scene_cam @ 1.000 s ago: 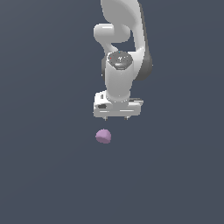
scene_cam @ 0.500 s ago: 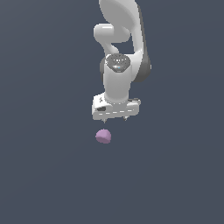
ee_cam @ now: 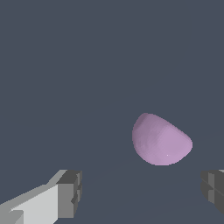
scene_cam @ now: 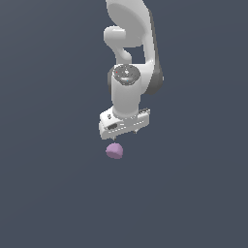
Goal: Pick up the object and move it to a goal position.
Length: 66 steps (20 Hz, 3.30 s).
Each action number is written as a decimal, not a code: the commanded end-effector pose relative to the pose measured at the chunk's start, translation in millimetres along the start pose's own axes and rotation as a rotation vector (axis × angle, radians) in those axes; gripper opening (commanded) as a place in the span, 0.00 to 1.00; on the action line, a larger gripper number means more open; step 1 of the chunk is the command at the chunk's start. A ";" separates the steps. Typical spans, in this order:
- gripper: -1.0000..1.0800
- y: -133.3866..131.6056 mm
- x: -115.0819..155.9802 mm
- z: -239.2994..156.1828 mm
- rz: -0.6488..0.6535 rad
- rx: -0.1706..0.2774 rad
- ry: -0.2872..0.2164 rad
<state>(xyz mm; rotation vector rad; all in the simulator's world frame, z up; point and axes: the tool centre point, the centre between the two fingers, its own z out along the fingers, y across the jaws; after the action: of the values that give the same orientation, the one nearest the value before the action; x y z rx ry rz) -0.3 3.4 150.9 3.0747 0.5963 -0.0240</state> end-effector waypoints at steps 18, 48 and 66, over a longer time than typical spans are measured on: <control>0.96 25.7 -0.5 24.6 -0.496 -0.001 0.005; 0.96 48.6 -2.0 46.8 -0.951 -0.002 0.018; 0.00 48.4 -1.2 96.6 -0.955 -0.002 0.019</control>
<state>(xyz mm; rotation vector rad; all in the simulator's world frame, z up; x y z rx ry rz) 15.2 -43.1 55.3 2.4644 1.9488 -0.0002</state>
